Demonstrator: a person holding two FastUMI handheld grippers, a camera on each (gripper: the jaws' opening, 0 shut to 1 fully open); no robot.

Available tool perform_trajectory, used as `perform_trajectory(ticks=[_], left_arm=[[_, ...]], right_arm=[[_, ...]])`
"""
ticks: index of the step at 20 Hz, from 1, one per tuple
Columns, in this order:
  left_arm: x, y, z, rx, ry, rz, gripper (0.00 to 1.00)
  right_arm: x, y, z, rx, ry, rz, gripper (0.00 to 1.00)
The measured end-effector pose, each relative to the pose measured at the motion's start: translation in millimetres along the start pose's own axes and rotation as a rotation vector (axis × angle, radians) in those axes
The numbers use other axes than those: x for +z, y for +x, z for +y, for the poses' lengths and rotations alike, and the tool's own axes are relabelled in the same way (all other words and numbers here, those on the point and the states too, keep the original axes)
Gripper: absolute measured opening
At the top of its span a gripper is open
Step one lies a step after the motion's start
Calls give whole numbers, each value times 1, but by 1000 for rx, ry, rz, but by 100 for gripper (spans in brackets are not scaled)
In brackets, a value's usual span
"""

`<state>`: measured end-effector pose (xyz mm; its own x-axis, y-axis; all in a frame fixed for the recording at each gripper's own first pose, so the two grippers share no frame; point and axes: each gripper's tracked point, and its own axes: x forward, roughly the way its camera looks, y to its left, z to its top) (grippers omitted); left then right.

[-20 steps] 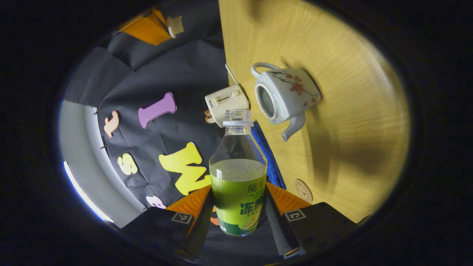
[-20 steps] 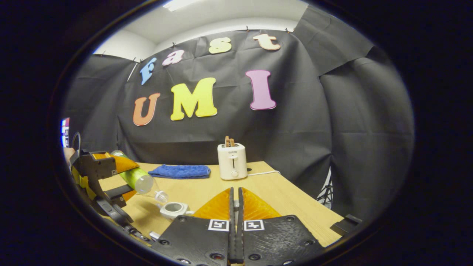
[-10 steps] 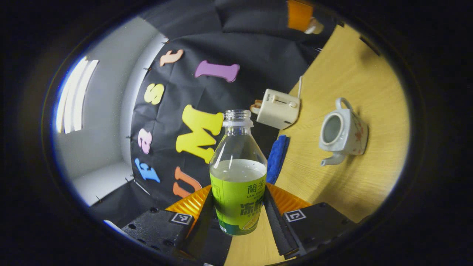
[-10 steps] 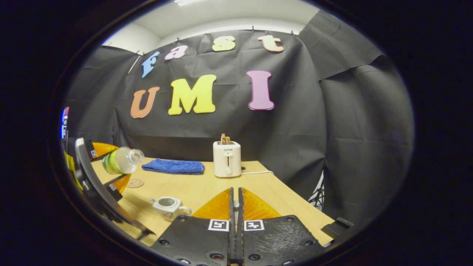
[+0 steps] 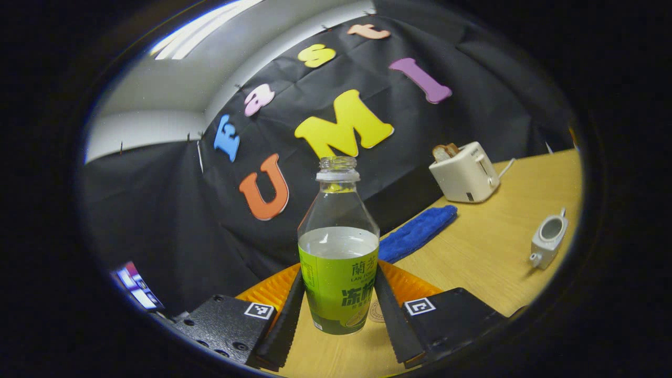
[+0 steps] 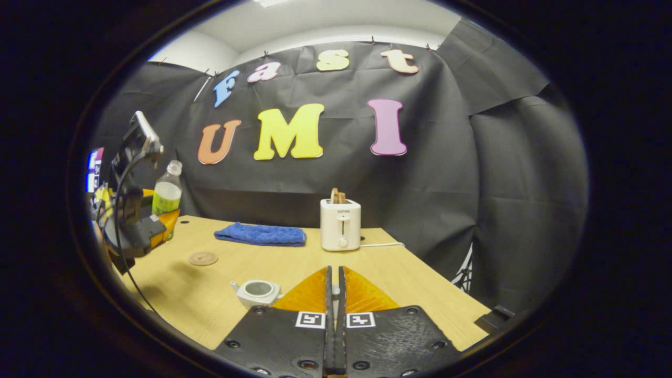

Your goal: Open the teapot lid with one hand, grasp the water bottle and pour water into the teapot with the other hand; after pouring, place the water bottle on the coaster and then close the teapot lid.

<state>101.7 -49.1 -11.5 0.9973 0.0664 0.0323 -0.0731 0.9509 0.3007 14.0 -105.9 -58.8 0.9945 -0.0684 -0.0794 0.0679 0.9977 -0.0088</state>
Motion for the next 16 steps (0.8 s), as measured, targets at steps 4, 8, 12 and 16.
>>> perform_trajectory(ticks=[4, 8, 12, 16], left_arm=[[-19, 25, 4, -84, -330, 80, 76], [-27, 44, -5, -143, -511, 86, 76], [-43, 59, -13, -152, -507, 108, 76], [-48, 77, -19, -148, -485, 110, 76]], right_arm=[[-10, 4, 7, 20, 18, 25, 0], [-18, 7, 11, 30, 13, 34, 0], [-26, 13, 14, 41, 25, 50, 0], [-31, 17, 15, 45, 26, 56, 0]])
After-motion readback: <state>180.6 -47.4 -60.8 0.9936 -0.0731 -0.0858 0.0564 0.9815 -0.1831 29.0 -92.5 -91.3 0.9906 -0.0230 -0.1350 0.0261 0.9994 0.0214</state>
